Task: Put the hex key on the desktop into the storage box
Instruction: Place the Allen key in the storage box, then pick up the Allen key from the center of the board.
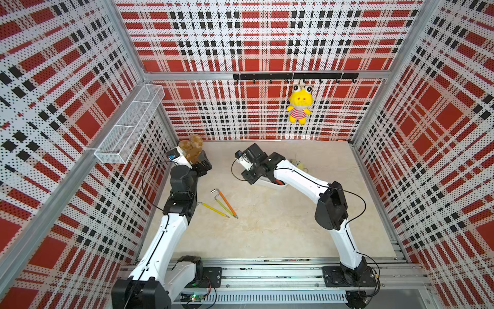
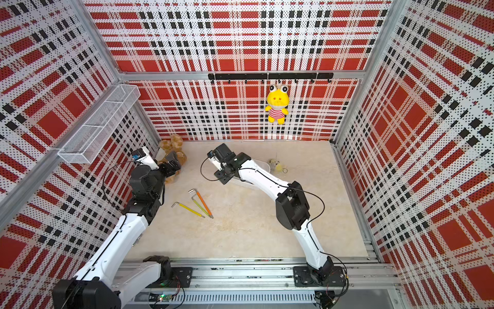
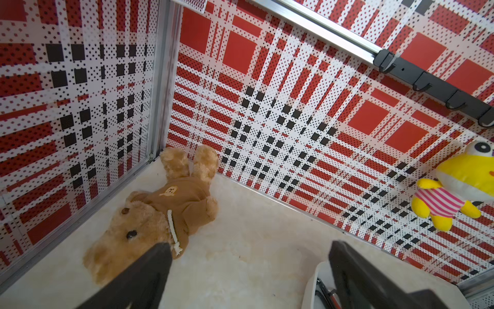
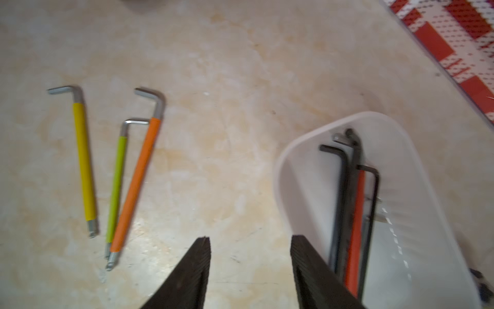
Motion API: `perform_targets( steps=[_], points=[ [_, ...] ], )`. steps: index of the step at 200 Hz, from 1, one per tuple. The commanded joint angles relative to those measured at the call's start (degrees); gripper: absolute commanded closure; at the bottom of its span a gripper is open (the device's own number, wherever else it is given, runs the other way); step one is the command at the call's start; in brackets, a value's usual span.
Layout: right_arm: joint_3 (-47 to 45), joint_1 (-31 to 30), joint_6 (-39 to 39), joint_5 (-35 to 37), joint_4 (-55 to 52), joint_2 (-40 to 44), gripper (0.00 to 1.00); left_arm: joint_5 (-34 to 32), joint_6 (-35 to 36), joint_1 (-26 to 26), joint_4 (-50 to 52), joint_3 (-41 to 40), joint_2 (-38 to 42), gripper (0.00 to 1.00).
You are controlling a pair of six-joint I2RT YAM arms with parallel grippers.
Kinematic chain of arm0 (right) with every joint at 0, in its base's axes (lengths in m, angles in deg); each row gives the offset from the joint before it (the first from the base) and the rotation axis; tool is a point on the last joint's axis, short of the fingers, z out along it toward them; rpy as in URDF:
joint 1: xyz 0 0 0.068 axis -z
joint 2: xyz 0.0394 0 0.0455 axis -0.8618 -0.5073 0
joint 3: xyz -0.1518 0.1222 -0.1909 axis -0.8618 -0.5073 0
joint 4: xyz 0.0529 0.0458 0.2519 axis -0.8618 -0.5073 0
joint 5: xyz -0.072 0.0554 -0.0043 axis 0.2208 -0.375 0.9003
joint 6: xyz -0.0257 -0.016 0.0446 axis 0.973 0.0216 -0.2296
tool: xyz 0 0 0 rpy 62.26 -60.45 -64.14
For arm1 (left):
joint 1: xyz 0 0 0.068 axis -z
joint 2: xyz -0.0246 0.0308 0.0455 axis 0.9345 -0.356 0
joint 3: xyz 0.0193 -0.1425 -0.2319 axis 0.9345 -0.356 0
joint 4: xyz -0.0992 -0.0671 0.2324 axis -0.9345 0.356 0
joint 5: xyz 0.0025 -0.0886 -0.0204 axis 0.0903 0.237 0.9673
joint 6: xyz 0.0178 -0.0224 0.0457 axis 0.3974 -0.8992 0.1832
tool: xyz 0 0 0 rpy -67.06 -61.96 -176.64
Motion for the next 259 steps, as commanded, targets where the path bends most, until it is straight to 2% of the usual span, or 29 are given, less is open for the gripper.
perform_targets(
  steps=[1, 33, 61, 114, 159, 259],
  points=[
    [1.88, -2.14, -4.72, -3.18, 0.16, -4.11, 0.44, -1.08, -0.28, -0.52, 0.03, -0.11, 1.48, 0.01],
    [2.47, -5.22, -10.15, -4.67, 2.92, -7.48, 0.45, 3.31, 0.60, -0.55, -2.37, -1.42, 2.43, 0.01],
    [6.72, -6.71, -13.12, -3.85, 1.32, -11.68, 0.45, 7.52, 1.65, -0.50, -3.26, -1.47, 2.47, 0.01],
    [7.58, -8.28, -14.46, -2.58, 0.57, -14.10, 0.46, 5.12, 1.18, -0.72, 3.04, 2.23, -1.99, 0.01],
    [7.53, -9.75, -15.35, -0.92, 0.55, -14.88, 0.47, 9.99, -1.91, -2.48, 9.58, 7.33, -9.85, 0.01],
    [9.86, -11.11, -16.72, 1.84, -0.84, -18.27, 0.52, 7.75, -1.36, -3.09, 7.48, 5.39, -6.31, 0.01]
  ],
)
